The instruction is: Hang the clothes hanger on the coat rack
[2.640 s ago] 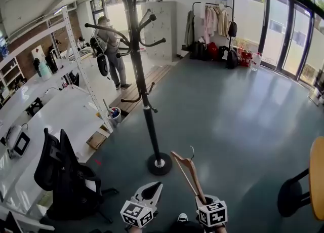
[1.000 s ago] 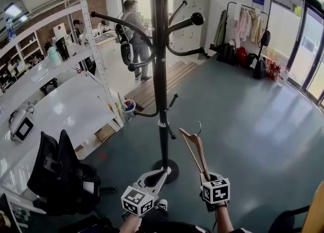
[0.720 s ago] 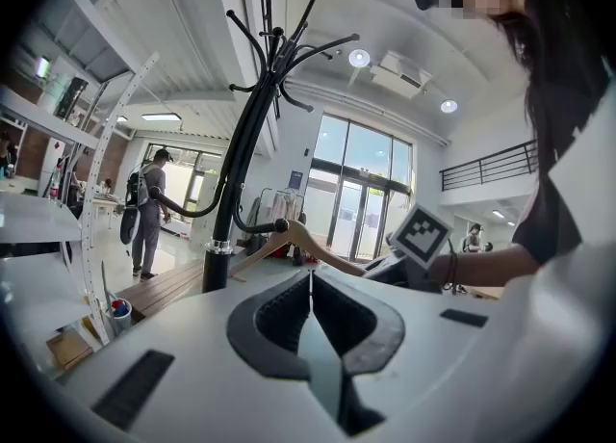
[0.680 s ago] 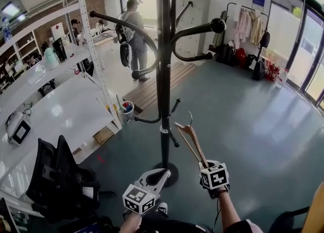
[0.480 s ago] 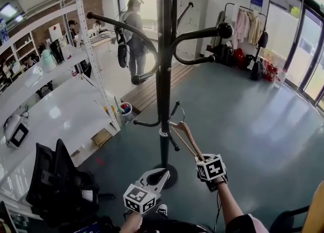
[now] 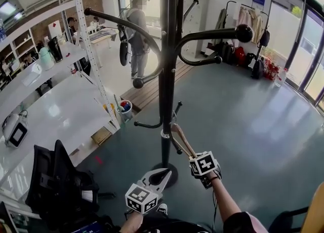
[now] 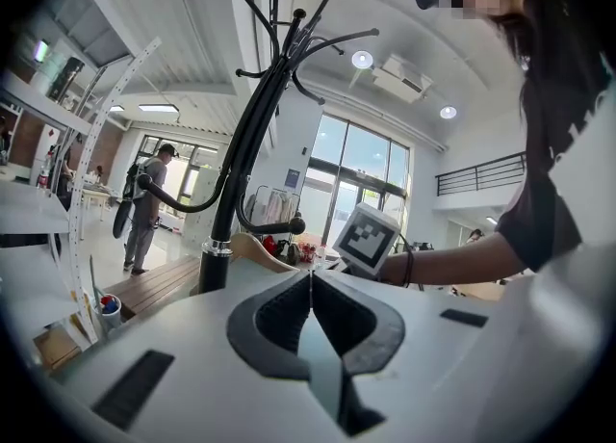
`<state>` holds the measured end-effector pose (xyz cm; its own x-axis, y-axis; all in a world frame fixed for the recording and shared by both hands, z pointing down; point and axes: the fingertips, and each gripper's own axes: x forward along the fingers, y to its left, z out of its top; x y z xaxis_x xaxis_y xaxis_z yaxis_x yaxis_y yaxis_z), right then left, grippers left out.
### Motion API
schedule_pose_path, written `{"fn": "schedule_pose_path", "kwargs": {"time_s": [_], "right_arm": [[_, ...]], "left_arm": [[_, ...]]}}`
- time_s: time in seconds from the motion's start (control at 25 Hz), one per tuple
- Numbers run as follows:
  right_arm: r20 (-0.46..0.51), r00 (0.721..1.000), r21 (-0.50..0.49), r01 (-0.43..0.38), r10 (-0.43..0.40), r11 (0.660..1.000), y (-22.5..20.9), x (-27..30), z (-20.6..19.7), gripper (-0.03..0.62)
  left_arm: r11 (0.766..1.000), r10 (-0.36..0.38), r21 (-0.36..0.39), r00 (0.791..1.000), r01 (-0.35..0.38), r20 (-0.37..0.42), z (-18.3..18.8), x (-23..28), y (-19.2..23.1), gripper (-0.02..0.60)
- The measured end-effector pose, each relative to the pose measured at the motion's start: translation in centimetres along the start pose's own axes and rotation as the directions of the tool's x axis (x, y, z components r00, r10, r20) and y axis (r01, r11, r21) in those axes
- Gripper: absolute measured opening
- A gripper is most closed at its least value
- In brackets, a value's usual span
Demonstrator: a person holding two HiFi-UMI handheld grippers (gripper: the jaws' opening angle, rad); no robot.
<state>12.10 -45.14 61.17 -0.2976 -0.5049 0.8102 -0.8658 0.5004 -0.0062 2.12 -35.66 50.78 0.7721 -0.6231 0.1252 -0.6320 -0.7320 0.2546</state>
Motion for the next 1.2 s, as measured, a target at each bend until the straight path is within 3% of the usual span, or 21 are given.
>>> {"fn": "schedule_pose_path", "kwargs": {"time_s": [0.16, 0.6, 0.8, 1.2], "right_arm": [[-0.037, 0.999, -0.007, -0.005, 0.004, 1.000, 0.4, 1.0, -1.3, 0.012], [0.033, 0.999, 0.028, 0.003, -0.004, 1.000, 0.9, 2.0, -1.6, 0.027], [0.073, 0.997, 0.089, -0.022, 0.015, 0.996, 0.5, 0.9, -1.9, 0.090], [0.203, 0.978, 0.115, -0.074, 0.049, 0.991, 1.9, -3.6, -2.5, 0.091]], "left_arm": [[1.000, 0.010, -0.004, 1.000, -0.010, 0.000, 0.1, -0.1, 0.7, 0.000], [1.000, 0.009, -0.018, 1.000, -0.009, 0.010, 0.0, 0.3, 1.0, 0.000], [1.000, -0.013, -0.017, 1.000, 0.013, 0.004, 0.0, 0.9, 0.0, 0.000], [1.000, -0.027, -0.010, 1.000, 0.026, -0.004, -0.1, 1.0, -1.6, 0.000]]}}
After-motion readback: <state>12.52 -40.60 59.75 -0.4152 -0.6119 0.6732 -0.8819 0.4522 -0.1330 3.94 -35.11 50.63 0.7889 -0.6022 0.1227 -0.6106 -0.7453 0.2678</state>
